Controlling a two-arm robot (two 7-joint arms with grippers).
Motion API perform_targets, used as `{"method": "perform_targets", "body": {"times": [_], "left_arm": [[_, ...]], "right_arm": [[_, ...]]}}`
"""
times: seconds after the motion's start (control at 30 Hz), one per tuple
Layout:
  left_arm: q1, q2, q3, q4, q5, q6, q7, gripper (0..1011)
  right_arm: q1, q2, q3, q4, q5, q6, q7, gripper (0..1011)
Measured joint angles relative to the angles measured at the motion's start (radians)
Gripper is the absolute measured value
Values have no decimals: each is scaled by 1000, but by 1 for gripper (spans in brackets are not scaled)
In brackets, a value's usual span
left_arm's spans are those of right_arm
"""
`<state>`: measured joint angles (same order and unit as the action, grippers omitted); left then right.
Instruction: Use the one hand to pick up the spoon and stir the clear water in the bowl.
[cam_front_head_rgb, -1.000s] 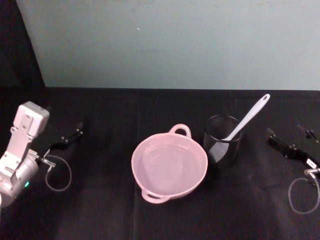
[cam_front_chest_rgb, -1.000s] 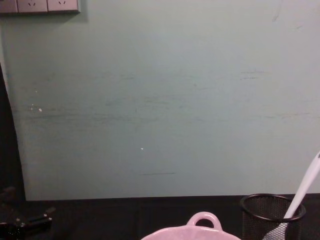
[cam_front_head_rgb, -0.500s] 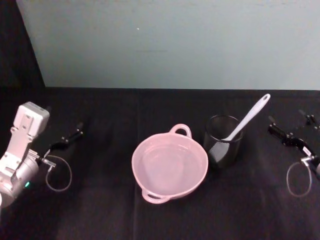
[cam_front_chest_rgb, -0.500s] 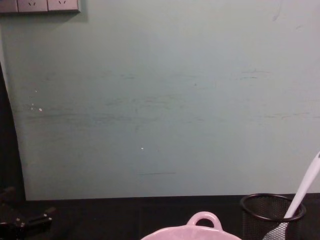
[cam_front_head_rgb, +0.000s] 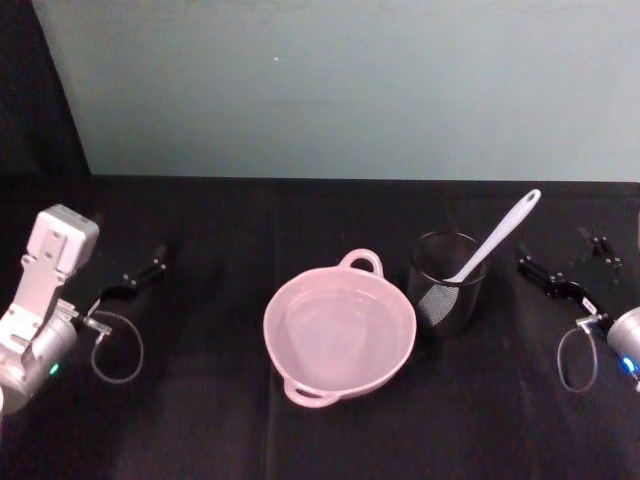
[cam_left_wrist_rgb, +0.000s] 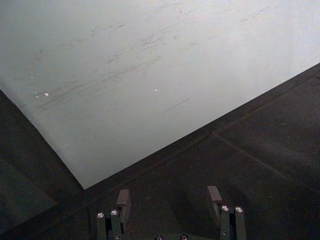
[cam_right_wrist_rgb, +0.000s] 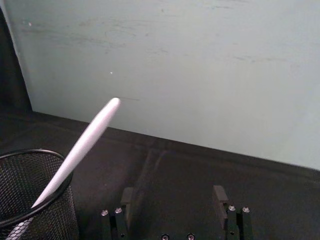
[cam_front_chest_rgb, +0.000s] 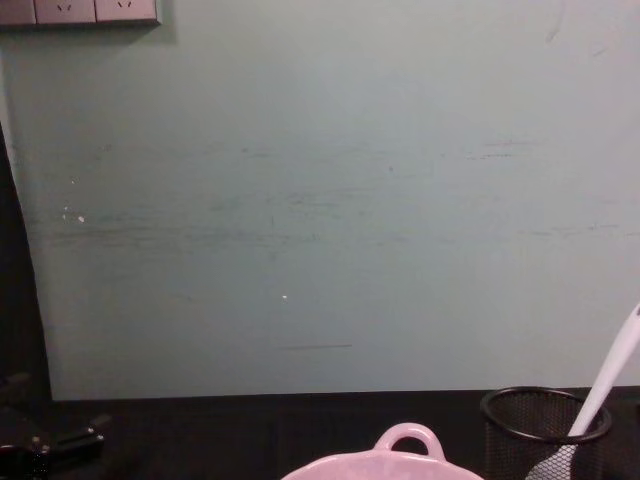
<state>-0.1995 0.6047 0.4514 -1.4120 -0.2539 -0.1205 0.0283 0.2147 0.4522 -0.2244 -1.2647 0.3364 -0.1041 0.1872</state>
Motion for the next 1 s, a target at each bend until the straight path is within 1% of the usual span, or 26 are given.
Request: {"method": "perform_targets", "body": {"times": [0.1, 0.2, 0.33, 1.0], "left_arm": [[0, 0, 0, 0, 0, 0, 0, 1005], [0, 0, 0, 0, 0, 0, 0, 1005], [0, 0, 0, 0, 0, 0, 0, 1005], [0, 0, 0, 0, 0, 0, 0, 1005]], "right_arm": [[-1, -2, -3, -12, -33, 0, -25, 1003], [-8, -7, 3, -25, -64, -5, -59, 1003], [-17, -13, 16, -39, -88, -6, -83, 1003], [-18, -15, 19, -42, -91, -3, -80, 1003]]}}
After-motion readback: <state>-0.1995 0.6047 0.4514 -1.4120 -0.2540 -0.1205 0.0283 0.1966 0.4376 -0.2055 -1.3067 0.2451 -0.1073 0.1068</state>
